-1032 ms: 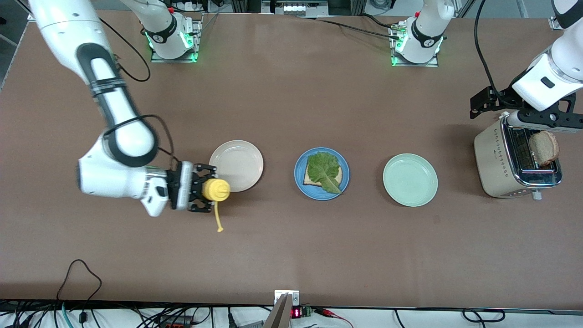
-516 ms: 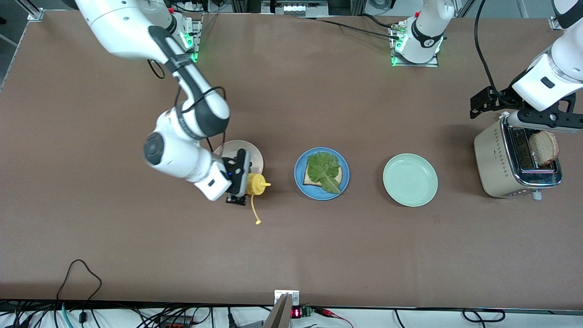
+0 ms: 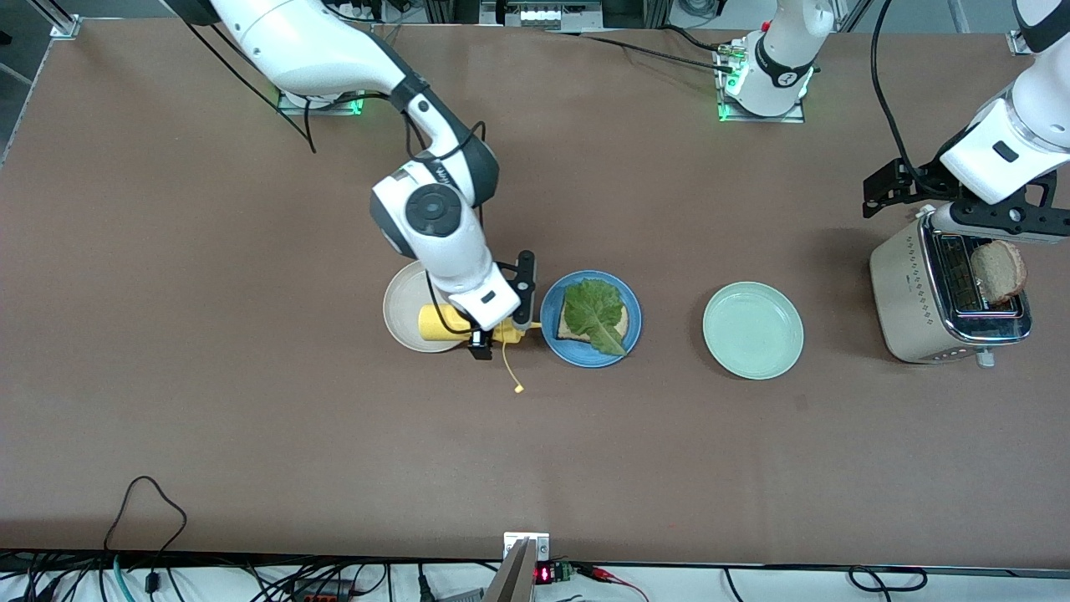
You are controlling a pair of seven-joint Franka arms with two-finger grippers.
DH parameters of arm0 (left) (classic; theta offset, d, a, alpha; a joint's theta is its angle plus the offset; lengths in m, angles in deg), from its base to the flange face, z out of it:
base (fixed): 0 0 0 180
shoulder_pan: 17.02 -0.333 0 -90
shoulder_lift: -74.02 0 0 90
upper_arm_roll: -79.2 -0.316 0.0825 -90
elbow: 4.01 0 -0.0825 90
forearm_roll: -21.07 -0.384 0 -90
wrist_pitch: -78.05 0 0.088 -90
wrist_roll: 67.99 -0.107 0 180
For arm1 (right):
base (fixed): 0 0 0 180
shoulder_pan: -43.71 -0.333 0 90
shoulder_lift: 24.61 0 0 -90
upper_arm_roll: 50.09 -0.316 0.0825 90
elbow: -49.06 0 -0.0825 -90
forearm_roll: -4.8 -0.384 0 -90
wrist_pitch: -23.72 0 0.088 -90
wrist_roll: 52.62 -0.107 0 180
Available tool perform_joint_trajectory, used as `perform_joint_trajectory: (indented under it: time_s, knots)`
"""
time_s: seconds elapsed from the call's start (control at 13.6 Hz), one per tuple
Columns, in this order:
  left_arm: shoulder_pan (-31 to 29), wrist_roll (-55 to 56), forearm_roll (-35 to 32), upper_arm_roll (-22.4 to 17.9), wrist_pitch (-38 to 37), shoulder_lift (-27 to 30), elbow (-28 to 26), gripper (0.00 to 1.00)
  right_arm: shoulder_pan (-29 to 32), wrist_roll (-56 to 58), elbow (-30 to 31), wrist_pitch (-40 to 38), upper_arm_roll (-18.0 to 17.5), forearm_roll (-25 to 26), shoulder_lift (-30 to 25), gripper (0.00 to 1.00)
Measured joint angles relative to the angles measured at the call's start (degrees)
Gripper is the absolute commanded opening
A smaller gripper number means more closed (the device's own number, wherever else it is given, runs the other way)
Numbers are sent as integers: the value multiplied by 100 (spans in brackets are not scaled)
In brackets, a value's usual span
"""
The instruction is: Make sandwich in blue plate with both arms
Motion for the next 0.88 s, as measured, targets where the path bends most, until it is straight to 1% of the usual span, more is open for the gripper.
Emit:
perform_joint_trajectory:
  time_s: [0.22, 0.29, 0.37, 0.66, 0.74, 0.88]
  knots:
    - [0, 0, 0, -1, 0, 0, 0, 100, -1049, -206, -564, -491, 983, 31, 355, 27]
    - [0, 0, 0, -1, 0, 0, 0, 100, -1359, -282, -680, -584, 1258, 34, 480, 27]
    - [0, 0, 0, -1, 0, 0, 0, 100, -1593, -321, -784, -664, 1460, 38, 604, 27]
    - [0, 0, 0, -1, 0, 0, 0, 100, -2177, -369, -1080, -860, 2087, 97, 1000, 27]
    - [0, 0, 0, -1, 0, 0, 0, 100, -2247, -388, -1126, -878, 2166, 98, 1050, 27]
    - [0, 0, 0, -1, 0, 0, 0, 100, -2277, -432, -1153, -887, 2211, 100, 1071, 27]
